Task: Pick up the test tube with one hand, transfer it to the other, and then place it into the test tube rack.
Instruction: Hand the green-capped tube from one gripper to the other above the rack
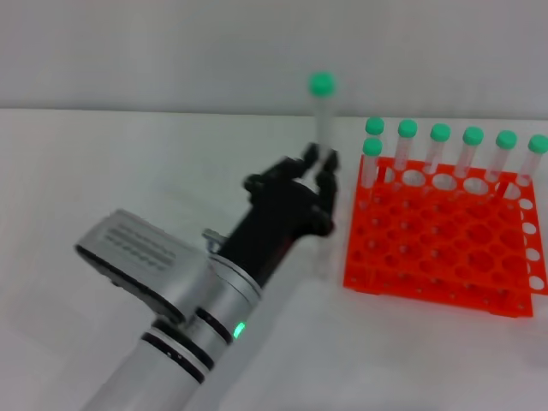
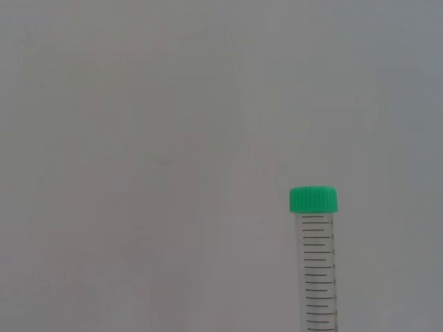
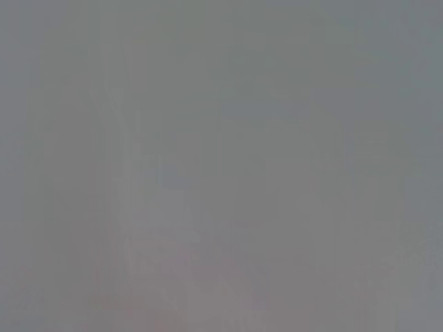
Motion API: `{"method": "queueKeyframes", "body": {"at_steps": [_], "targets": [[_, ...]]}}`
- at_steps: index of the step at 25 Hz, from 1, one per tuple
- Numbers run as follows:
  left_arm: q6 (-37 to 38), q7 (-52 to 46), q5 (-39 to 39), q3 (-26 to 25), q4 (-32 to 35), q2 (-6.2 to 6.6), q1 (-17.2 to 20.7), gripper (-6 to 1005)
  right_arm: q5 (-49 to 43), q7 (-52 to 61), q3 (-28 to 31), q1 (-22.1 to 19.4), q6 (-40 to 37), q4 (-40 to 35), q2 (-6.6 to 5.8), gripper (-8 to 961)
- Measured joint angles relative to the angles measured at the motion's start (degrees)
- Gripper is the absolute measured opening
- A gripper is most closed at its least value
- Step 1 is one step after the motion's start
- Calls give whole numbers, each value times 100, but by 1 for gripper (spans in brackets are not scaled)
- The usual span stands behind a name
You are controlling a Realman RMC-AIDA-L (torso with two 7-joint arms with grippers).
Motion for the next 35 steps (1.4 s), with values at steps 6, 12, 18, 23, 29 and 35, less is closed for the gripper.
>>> {"method": "queueKeyframes", "body": {"at_steps": [6,12,18,23,29,35], "targets": [[321,17,563,4,63,-11,-21,180,-405,429,-306,6,927,-63,-322,821],[796,29,768,9,129,-58,-112,180,-1336,1182,-299,39,1224,-516,-439,766],[1204,32,882,11,193,-62,-285,181,-2284,1663,-324,213,1656,-959,-397,675],[1384,35,961,11,199,-62,-390,181,-2717,1674,-333,509,1618,-930,-200,675],[1446,37,1166,11,200,-69,-424,181,-2872,1683,-326,746,1351,-901,-23,676],[1533,40,1181,11,200,-70,-484,181,-2885,1800,-339,847,1236,-915,36,676]]}}
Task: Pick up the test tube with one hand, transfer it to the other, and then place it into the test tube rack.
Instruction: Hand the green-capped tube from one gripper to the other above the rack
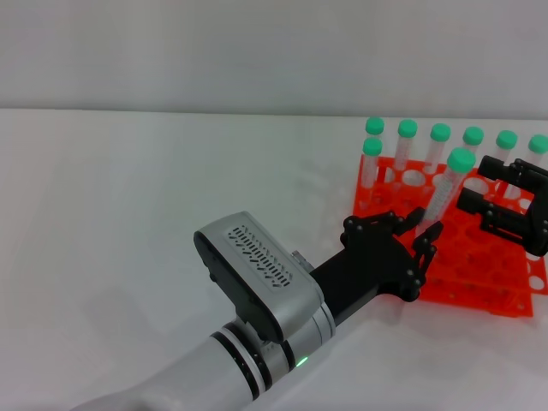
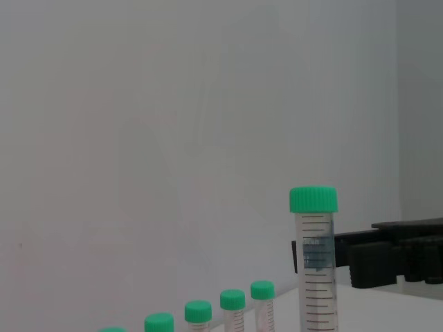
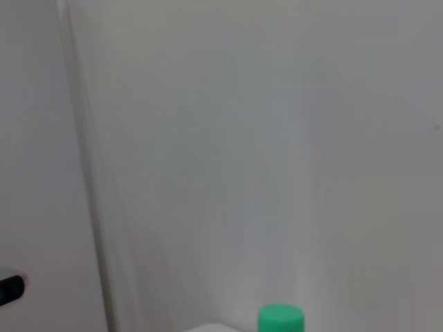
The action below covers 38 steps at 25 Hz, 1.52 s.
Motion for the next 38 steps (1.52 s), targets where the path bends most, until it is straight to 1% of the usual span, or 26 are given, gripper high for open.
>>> {"method": "queueKeyframes", "body": {"at_steps": [6,10,18,27,31,38], "targets": [[8,1,2,0,0,0,1,181,-10,132,-19,33,46,-19,38,675],[78,8,91,0,-1,0,-6,181,-20,252,-152,94,82,-26,70,675],[111,9,146,0,1,-6,-7,180,-22,280,-172,154,95,-13,196,676],[112,9,150,1,9,-9,34,180,18,257,-113,120,87,6,201,653],[112,9,150,0,9,-9,36,180,30,224,-98,105,87,6,200,454],[112,9,156,1,2,-9,36,181,39,122,-116,95,90,14,200,253]]}}
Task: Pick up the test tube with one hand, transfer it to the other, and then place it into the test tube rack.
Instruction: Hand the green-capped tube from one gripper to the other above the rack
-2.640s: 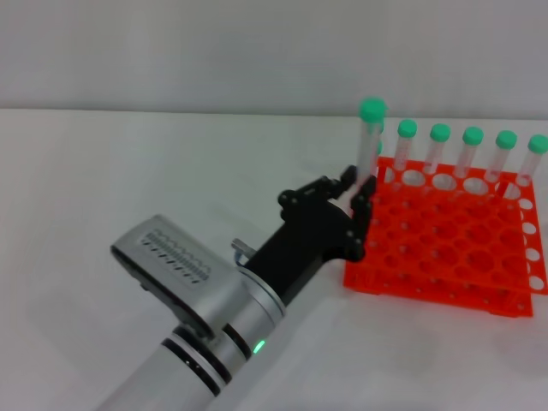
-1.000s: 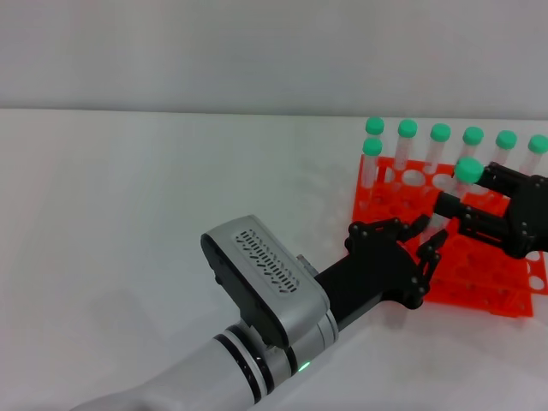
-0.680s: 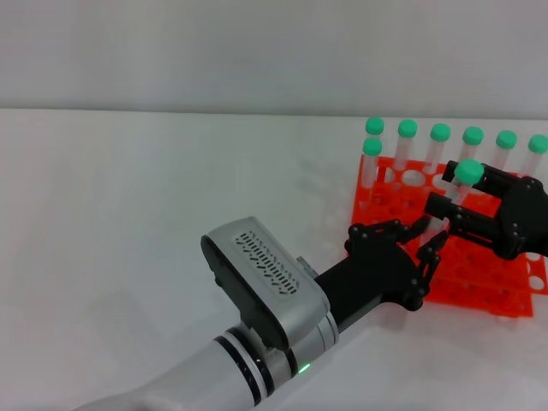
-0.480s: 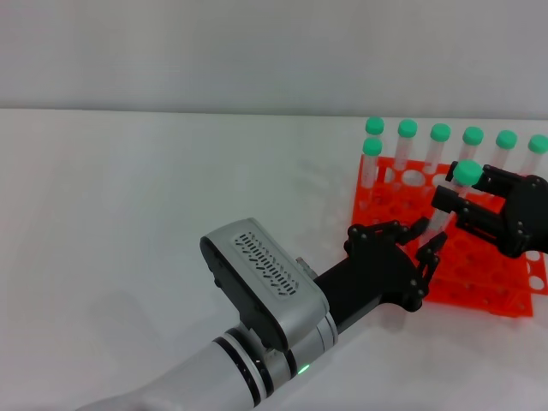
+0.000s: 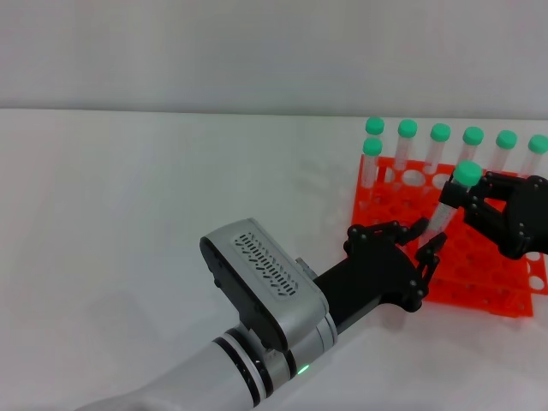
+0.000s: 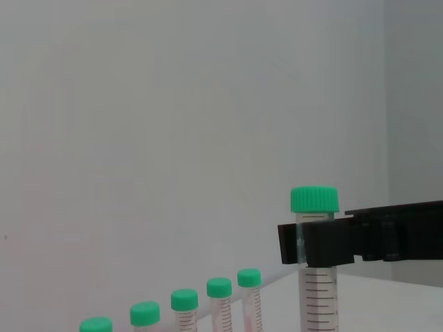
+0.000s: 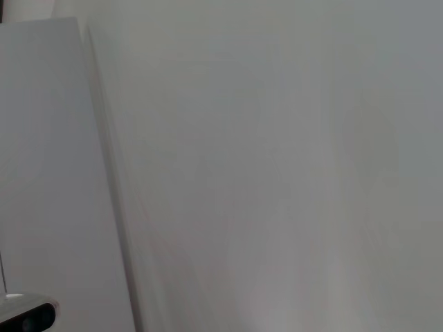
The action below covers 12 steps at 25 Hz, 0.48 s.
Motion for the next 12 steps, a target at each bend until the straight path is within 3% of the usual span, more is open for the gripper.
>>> {"method": "queueKeyframes", "body": {"at_steps": [12], "targets": [[1,0,4,-1,-18,0,-3,181,-22,-2,11,-2,12,1,-16,200]]}}
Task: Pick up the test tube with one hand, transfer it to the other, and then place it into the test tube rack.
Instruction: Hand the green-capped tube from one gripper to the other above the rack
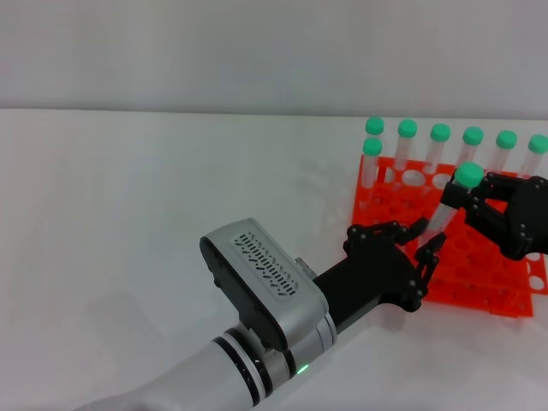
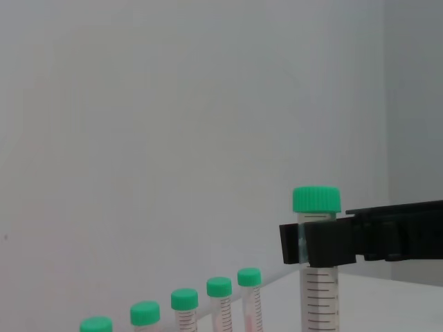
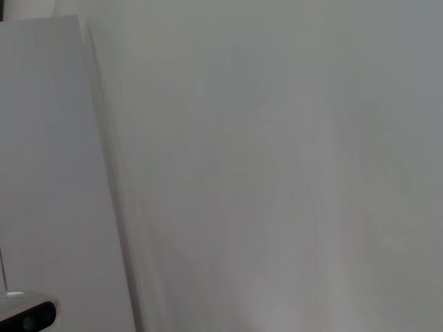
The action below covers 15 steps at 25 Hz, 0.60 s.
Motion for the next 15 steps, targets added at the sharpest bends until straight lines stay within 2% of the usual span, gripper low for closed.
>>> {"method": "queueKeyframes", "body": {"at_steps": [5,15], "targets": [[-56,4,-13,0,-29,-4,35,181,10,-14,6,-9,48,0,-10,201],[-169,16,-38,-9,-115,-8,126,294,39,-31,109,-77,75,-41,-20,204]]}}
